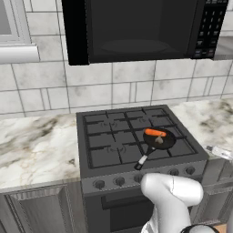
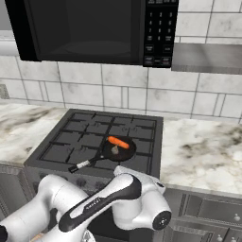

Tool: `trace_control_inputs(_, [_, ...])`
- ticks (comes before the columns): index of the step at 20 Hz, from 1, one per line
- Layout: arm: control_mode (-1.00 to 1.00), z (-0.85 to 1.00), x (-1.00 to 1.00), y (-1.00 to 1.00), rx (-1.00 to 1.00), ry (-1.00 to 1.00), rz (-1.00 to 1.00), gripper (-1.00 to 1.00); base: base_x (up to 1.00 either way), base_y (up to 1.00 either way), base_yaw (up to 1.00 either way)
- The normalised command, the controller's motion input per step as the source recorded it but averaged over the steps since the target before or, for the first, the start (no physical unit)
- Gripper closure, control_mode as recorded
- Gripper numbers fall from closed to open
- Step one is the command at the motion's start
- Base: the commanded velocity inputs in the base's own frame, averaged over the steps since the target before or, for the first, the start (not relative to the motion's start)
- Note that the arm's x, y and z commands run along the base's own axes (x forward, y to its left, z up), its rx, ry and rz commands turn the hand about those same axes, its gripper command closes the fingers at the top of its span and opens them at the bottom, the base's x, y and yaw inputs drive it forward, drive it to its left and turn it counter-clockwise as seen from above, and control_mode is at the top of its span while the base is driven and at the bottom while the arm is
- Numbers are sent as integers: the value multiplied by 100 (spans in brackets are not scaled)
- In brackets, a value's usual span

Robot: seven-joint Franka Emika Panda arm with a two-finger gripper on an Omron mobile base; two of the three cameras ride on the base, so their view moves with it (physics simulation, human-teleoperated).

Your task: Put the carrot and garlic in the pan. Then turn on the front right burner and set the heat to medium.

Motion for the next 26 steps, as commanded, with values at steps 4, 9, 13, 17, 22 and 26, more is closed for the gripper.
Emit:
trace_control_inputs(4, [-100, 0, -54, -37, -1, -21, 17, -100, 0, 0, 0])
trace_control_inputs(9, [-100, 0, -56, -12, -6, -20, 13, -100, 0, 0, 0])
trace_control_inputs(13, [-100, -5, -40, 0, -9, -11, 2, -100, 0, 0, 0])
trace_control_inputs(17, [-100, -19, -26, 8, -12, -4, 0, -100, 0, 0, 0])
trace_control_inputs(22, [-100, -34, -15, 18, -15, 0, -7, -100, 0, 0, 0])
trace_control_inputs(26, [-100, -37, -3, 23, -21, 0, -27, -100, 0, 0, 0])
